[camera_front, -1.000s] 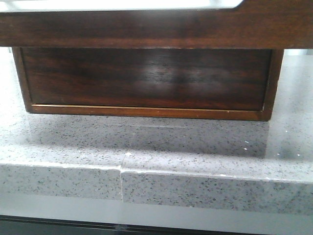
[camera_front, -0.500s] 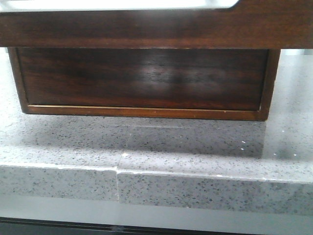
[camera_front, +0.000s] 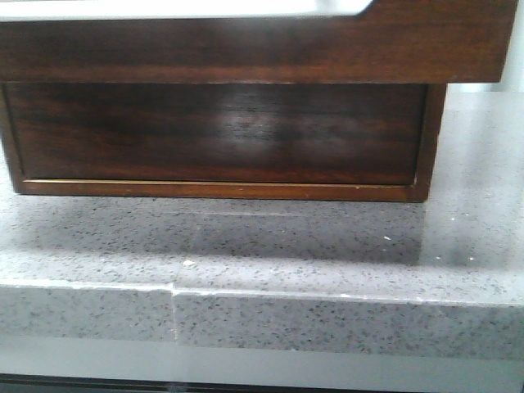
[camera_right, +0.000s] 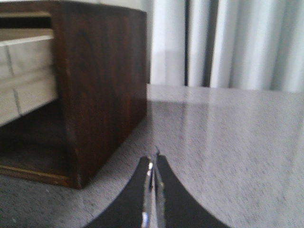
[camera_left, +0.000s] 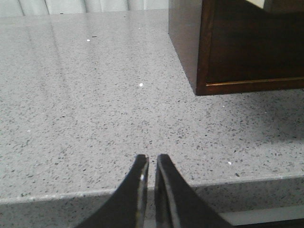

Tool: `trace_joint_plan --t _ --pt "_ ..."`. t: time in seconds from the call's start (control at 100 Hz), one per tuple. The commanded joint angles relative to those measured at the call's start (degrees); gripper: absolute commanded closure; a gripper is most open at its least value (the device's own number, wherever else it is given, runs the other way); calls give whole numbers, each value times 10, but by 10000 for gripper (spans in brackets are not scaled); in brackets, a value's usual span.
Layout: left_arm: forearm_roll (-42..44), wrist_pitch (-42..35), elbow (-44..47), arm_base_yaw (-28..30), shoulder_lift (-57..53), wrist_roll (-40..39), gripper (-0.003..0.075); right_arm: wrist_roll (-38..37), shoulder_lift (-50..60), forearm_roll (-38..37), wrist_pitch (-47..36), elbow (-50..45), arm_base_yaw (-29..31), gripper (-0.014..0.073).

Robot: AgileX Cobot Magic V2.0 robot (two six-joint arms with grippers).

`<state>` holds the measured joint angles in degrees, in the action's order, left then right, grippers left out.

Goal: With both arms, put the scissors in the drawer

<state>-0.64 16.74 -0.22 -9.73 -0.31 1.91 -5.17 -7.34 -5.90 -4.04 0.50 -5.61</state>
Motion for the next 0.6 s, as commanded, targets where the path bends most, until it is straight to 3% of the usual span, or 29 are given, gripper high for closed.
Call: trace_joint_plan --t 0.0,0.17,0.53,0.54,0.59 --pt "0 -42 12 -5 -20 -4 712 -2 5 4 -51 -9 6 640" --pt "0 -42 12 -5 -20 -4 711 -2 51 4 17 -26 7 640" --pt "0 -42 12 -5 -20 -4 711 -1 95 -11 61 -29 7 640" --pt "0 -43 12 -5 -20 -4 711 6 95 -14 219 -30 7 640" --pt "0 -43 12 -5 -20 -4 711 6 95 -14 219 -30 7 640"
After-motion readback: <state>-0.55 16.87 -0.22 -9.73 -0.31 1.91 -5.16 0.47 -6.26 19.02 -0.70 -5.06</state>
